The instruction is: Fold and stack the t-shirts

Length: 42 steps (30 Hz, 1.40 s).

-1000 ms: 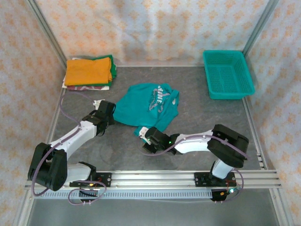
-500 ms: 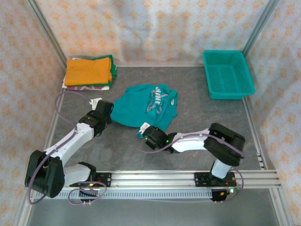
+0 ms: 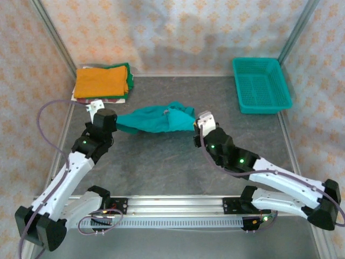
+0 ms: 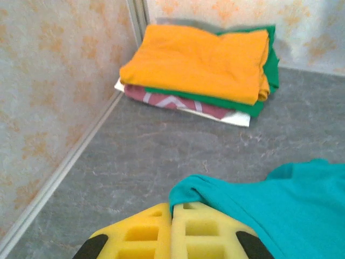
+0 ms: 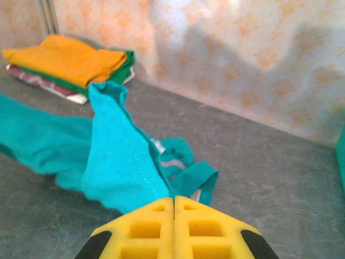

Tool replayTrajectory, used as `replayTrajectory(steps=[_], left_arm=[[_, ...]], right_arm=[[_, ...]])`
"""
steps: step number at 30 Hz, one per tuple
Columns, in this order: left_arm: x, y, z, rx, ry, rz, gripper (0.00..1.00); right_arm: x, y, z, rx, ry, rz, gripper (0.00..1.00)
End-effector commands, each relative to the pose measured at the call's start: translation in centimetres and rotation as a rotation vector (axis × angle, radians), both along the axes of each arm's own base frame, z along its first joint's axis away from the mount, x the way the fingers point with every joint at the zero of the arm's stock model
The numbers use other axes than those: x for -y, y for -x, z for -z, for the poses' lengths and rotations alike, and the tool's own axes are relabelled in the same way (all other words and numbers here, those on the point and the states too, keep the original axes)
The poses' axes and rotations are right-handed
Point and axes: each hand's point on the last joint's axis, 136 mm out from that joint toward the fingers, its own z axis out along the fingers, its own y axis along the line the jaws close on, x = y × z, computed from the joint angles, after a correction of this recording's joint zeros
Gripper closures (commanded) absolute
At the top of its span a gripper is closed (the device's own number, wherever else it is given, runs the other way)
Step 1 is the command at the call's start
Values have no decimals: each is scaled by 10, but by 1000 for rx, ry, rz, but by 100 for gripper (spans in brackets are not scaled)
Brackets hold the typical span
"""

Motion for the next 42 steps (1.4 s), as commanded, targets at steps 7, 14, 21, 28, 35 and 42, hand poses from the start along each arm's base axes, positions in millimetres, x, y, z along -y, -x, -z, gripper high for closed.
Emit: replayTrajectory(steps=[7, 14, 21, 28, 35, 42], left_arm=[[10, 35, -108, 180, 13, 185, 100], [45, 66, -181, 274, 59, 461, 100], [52, 94, -256, 418, 50, 552, 100], [43, 35, -256, 346, -34, 422, 100], [32, -61, -228, 260, -76, 330, 100], [-21, -179, -98, 29, -97, 177, 88]], right_arm=[[81, 23, -131, 192, -32, 173, 100], [121, 44, -209, 295, -76, 213, 100], [127, 49, -270, 352, -107, 211, 100], [103, 15, -307, 410, -22, 305, 100], [84, -119, -268, 243, -26, 355, 100], [59, -280, -160, 36, -8, 400, 85]])
